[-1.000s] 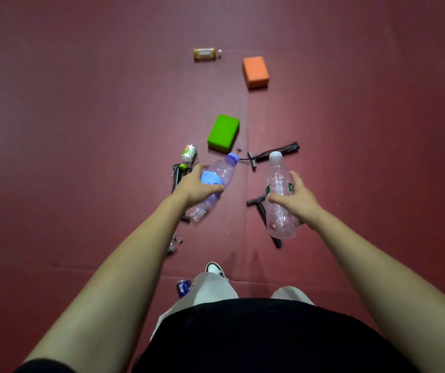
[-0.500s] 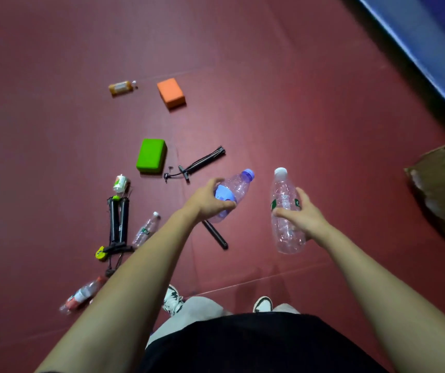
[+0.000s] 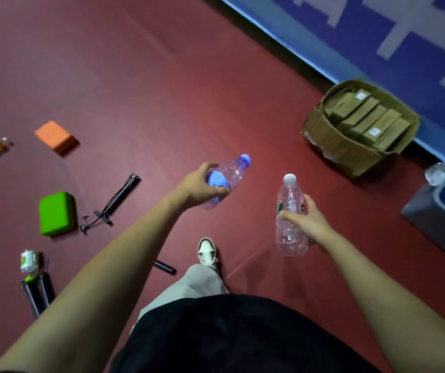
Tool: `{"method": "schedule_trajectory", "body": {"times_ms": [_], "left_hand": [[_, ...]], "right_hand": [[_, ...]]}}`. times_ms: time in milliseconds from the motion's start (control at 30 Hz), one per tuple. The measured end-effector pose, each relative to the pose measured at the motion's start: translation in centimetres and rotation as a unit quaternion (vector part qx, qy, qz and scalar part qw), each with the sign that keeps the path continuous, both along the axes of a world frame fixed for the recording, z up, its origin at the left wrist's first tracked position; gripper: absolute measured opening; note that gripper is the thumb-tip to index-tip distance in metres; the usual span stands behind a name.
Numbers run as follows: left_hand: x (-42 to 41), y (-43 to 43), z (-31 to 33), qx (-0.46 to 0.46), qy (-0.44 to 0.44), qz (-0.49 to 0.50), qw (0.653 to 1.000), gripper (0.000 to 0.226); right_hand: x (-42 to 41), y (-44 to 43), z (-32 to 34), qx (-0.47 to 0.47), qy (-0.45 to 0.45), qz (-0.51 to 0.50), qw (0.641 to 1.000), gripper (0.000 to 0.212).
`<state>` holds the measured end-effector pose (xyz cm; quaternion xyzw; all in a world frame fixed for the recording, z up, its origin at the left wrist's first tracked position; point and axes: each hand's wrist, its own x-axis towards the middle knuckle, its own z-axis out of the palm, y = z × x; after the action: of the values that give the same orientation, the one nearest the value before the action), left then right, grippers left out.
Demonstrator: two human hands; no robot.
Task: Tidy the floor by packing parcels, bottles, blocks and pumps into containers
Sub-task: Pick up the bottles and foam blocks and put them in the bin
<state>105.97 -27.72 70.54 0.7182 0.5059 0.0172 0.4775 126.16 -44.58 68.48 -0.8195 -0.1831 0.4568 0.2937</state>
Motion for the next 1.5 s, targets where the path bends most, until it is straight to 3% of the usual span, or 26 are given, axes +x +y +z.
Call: {"method": "schedule_trajectory", "body": {"times_ms": [400,733,933,1100,1267,1400,1500], "left_hand": [[18.3,10.5,0.2,0.001,-0.009,-0.171,0.985,0.07],[33.8,13.5,0.8,-0.025,-0.032,-0.288,0.957,0.075],[43.9,10.3,0.4,-0.02,-0.027,-0.362,0.932,0.072],[53.9,5.0,0.4,-0.015,-0.032,-0.403,0.915,0.077],[63.4,-1.3,1.0,-0.011,-0.036,-0.443,0.896,0.078],[70.2,-6.8,1.5,-0.077,-0.075,-0.422,0.9,0.076],[73.9,-10.3,1.6,-0.093,-0.074,-0.449,0.885,0.079]], "right_hand": [[11.6,4.2,0.8,-0.008,-0.022,-0.146,0.989,0.081],[20.6,4.0,2.1,0.014,-0.049,-0.292,0.955,0.077],[27.1,-0.3,1.9,0.019,-0.054,-0.378,0.924,0.085],[34.4,-5.6,1.5,0.034,-0.065,-0.42,0.905,0.075],[42.3,-12.1,1.9,0.035,-0.071,-0.443,0.893,0.08],[47.9,-17.0,2.3,0.04,-0.08,-0.456,0.885,0.078],[51.1,-19.8,2.0,0.051,-0.065,-0.49,0.868,0.074]]}}
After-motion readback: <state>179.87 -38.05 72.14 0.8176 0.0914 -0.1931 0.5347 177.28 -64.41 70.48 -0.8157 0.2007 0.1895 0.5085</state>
